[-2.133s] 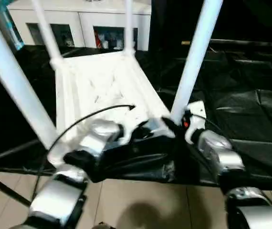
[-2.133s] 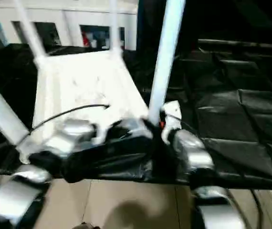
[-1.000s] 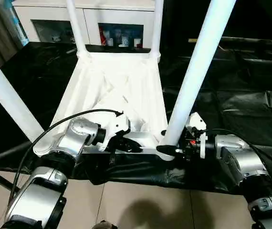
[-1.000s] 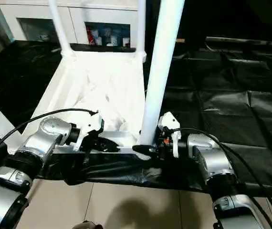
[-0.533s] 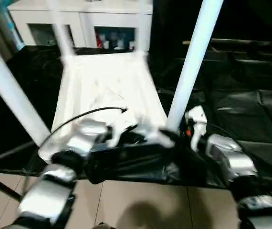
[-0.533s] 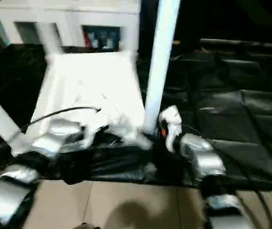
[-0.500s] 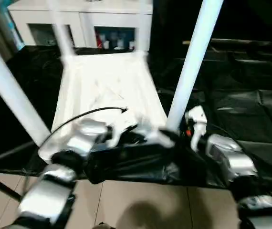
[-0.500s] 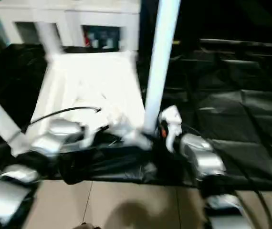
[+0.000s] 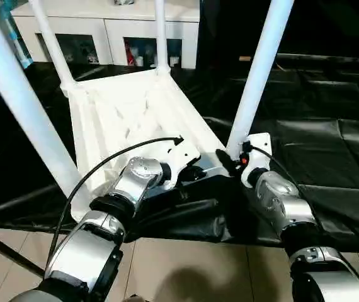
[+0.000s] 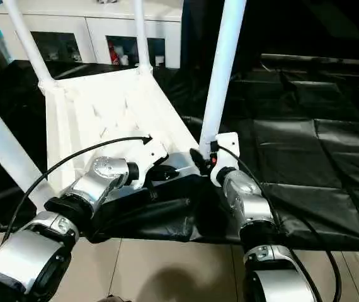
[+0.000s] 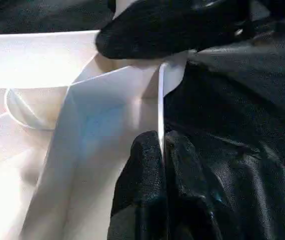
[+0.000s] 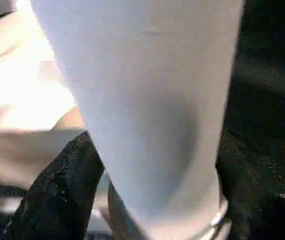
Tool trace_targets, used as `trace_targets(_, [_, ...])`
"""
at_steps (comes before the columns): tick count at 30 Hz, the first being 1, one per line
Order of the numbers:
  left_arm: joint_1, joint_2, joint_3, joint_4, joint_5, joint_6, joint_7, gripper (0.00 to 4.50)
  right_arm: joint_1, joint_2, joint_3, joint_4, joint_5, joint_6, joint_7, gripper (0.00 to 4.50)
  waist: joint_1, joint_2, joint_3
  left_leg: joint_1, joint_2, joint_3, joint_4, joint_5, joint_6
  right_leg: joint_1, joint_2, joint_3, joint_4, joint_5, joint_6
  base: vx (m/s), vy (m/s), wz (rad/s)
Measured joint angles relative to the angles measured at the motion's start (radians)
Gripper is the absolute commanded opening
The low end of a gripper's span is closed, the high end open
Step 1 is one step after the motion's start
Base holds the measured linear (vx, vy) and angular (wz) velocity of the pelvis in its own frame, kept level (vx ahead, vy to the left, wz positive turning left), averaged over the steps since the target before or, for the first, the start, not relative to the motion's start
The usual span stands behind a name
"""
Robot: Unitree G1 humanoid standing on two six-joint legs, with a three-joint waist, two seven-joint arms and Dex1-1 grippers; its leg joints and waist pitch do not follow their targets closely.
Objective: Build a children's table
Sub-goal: Rotate leg to tighten
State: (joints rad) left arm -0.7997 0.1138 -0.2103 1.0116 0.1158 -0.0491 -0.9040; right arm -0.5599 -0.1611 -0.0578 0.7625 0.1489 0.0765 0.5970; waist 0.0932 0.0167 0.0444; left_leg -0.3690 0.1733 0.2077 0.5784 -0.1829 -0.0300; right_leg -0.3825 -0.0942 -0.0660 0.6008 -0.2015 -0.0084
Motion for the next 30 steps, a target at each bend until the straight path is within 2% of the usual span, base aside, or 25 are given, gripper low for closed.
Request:
trace_targets(3, [0.018, 0.037, 0.000, -0.026, -0.005, -0.013, -0.072, 0.00, 0.015, -0.031, 0.031, -0.018, 0.010, -0.003, 0.121, 3.77, 0.001, 0.000, 0.000, 0.000, 0.001, 0.000, 0.000, 0.001, -0.001, -0.001, 0.000, -0.002, 0.002, 0.001, 0.000, 0.000, 0.000, 0.00])
trace_targets(11, [0.061, 0.111, -0.038, -0.116, -0.042, -0.044, -0.336, 0.00, 0.110, -0.206, 0.128, -0.193, 0.056, 0.056, 0.503, 3.77, 0.035, 0.002, -0.001, -0.006, 0.002, 0.000, 0.001, 0.002, 0.007, -0.003, 0.001, -0.003, -0.001, -0.005, 0.000, 0.000, 0.000, 0.00])
trace_targets(14, [0.082, 0.135, -0.049, -0.157, -0.052, -0.035, -0.413, 0.00, 0.144, -0.254, 0.147, -0.251, 0.077, 0.092, 0.610, 3.77, 0.040, 0.001, 0.000, -0.007, 0.002, 0.001, 0.003, 0.000, 0.009, -0.003, 0.000, -0.002, -0.001, -0.005, 0.000, 0.000, 0.000, 0.00])
trace_targets(17, [0.090, 0.151, -0.055, -0.178, -0.054, -0.015, -0.457, 0.00, 0.160, -0.281, 0.163, -0.282, 0.091, 0.118, 0.658, 3.77, 0.042, -0.001, 0.002, -0.007, 0.002, 0.001, 0.006, 0.000, 0.009, -0.003, 0.000, -0.002, 0.000, -0.005, 0.000, 0.000, 0.000, 0.00])
trace_targets(19, [0.091, 0.158, -0.059, -0.184, -0.056, -0.011, -0.468, 0.00, 0.160, -0.285, 0.167, -0.287, 0.095, 0.129, 0.675, 3.77, 0.042, -0.007, 0.005, -0.006, 0.002, 0.001, 0.006, -0.002, 0.004, -0.003, 0.000, -0.001, 0.002, -0.005, 0.000, 0.000, 0.000, 0.00])
trace_targets(21, [0.091, 0.163, -0.061, -0.190, -0.056, -0.011, -0.470, 0.00, 0.157, -0.284, 0.169, -0.287, 0.095, 0.136, 0.679, 3.50, 0.044, -0.011, 0.007, -0.005, 0.002, 0.001, 0.006, -0.002, 0.003, -0.003, 0.000, -0.002, 0.003, -0.005, 0.000, 0.000, 0.000, 0.00])
trace_targets(24, [0.099, 0.165, -0.061, -0.205, -0.057, -0.004, -0.475, 0.00, 0.153, -0.282, 0.173, -0.291, 0.096, 0.154, 0.679, 3.40, 0.044, -0.012, 0.008, -0.005, 0.002, 0.001, 0.006, -0.002, 0.002, -0.003, 0.000, -0.001, 0.003, -0.005, 0.000, 0.000, 0.000, 0.00])
trace_targets(26, [0.104, 0.164, -0.061, -0.214, -0.060, -0.001, -0.478, 0.00, 0.153, -0.280, 0.174, -0.296, 0.097, 0.165, 0.686, 3.03, 0.045, -0.013, 0.008, -0.004, 0.003, 0.001, 0.006, -0.002, 0.003, -0.003, 0.000, -0.001, 0.003, -0.005, 0.000, 0.000, 0.000, 0.00])
trace_targets(30, [0.110, 0.161, -0.060, -0.224, -0.060, -0.001, -0.462, 0.00, 0.154, -0.268, 0.175, -0.297, 0.094, 0.174, 0.674, 2.82, 0.047, -0.013, 0.008, -0.004, 0.003, 0.001, 0.006, -0.002, 0.003, -0.003, 0.000, -0.001, 0.004, -0.005, 0.000, 0.000, 0.000, 0.00])
